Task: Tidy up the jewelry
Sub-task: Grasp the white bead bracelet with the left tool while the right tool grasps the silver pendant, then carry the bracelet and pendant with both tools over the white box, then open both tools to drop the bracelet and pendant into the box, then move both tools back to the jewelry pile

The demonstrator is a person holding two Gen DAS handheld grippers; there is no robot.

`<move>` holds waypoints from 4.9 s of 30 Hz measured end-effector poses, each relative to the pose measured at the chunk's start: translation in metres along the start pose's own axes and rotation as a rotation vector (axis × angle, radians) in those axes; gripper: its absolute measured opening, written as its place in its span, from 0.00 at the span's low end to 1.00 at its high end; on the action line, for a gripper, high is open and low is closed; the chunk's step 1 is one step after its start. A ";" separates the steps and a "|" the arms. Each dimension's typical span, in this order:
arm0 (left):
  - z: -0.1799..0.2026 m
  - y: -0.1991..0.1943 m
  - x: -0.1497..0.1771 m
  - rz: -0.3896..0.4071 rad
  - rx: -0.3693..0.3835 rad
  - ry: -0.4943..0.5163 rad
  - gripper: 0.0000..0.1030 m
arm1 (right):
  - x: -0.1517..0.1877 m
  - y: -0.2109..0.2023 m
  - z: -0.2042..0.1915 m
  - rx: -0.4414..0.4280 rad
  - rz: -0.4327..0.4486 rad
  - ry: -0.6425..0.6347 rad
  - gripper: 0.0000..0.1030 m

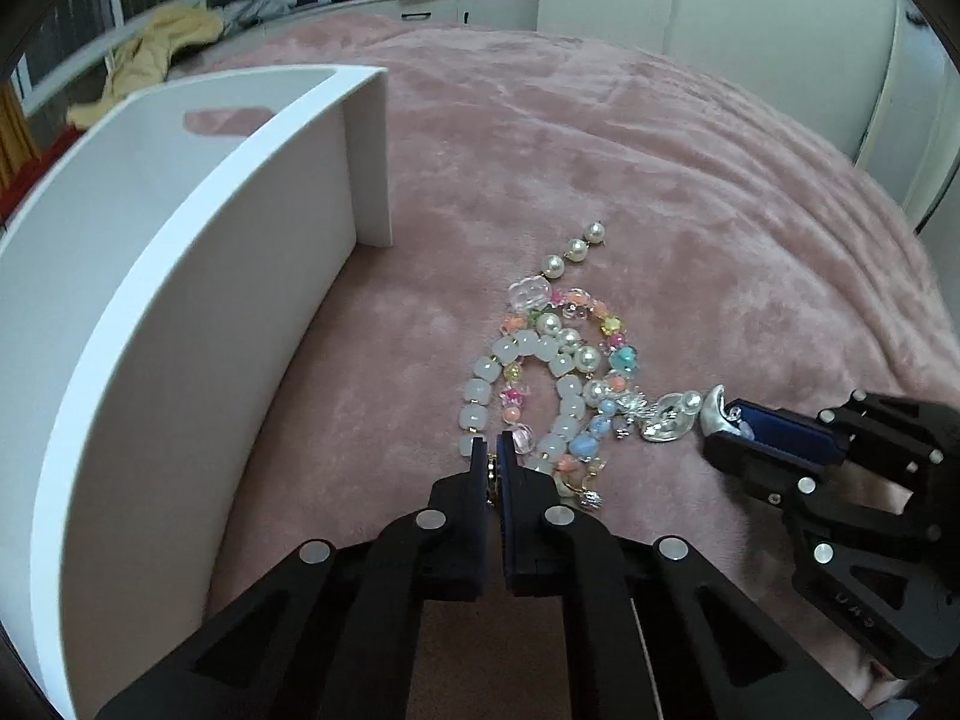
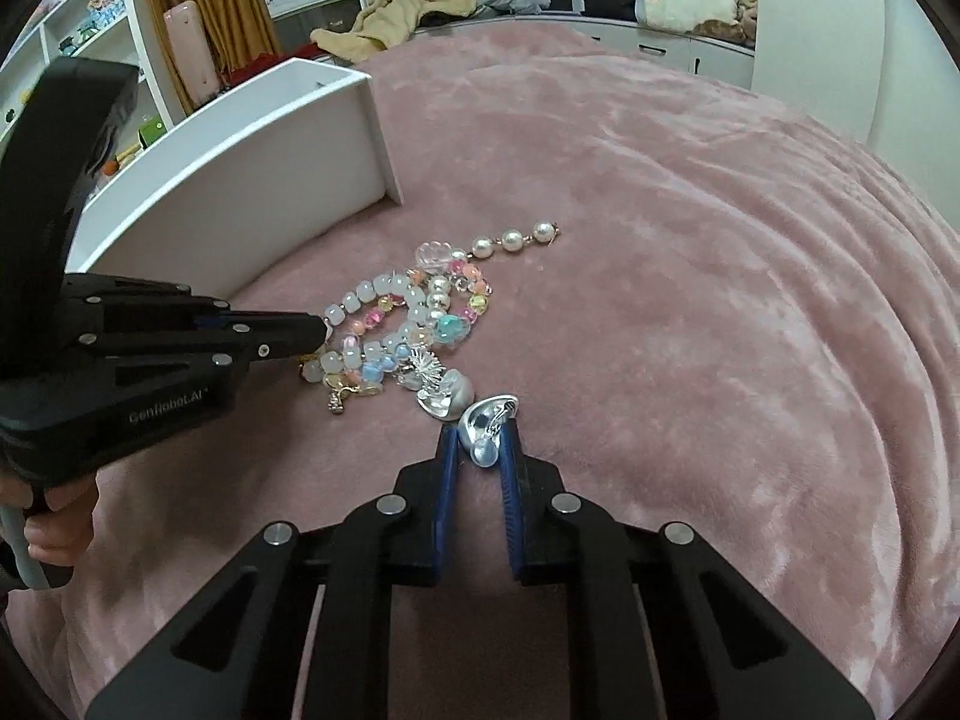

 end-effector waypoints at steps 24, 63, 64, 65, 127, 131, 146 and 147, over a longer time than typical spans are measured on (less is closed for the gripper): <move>-0.013 -0.005 -0.013 0.052 -0.073 -0.044 0.15 | 0.002 -0.003 0.003 -0.029 0.008 0.037 0.17; -0.049 -0.172 -0.059 0.250 -0.094 -0.030 0.15 | -0.076 -0.113 -0.009 0.040 0.149 -0.070 0.21; -0.053 -0.175 -0.059 0.253 -0.094 -0.032 0.15 | -0.082 -0.116 -0.013 0.040 0.154 -0.076 0.21; -0.058 -0.181 -0.060 0.258 -0.096 -0.036 0.15 | -0.085 -0.117 -0.016 0.038 0.157 -0.081 0.21; -0.216 -0.161 0.003 0.128 -0.229 -0.279 0.89 | -0.118 0.002 -0.202 -0.194 0.012 -0.266 0.95; -0.206 -0.165 0.001 0.139 -0.219 -0.263 0.89 | -0.116 -0.010 -0.187 -0.161 0.014 -0.265 0.95; -0.122 -0.184 -0.017 0.202 -0.093 -0.137 0.90 | -0.087 -0.060 -0.117 -0.076 0.029 -0.250 0.96; -0.117 -0.184 -0.018 0.204 -0.085 -0.132 0.90 | -0.084 -0.064 -0.111 -0.067 0.032 -0.249 0.96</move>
Point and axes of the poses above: each gripper's, at about its wrist camera, not at the fingertips, and y roughly the way its jaws point, z to its right, x to its underside, the point moved 5 cm from there along y, roughly the way its jaws point, and after that the axes turned 2 degrees about -y, right-handed, at the moved point
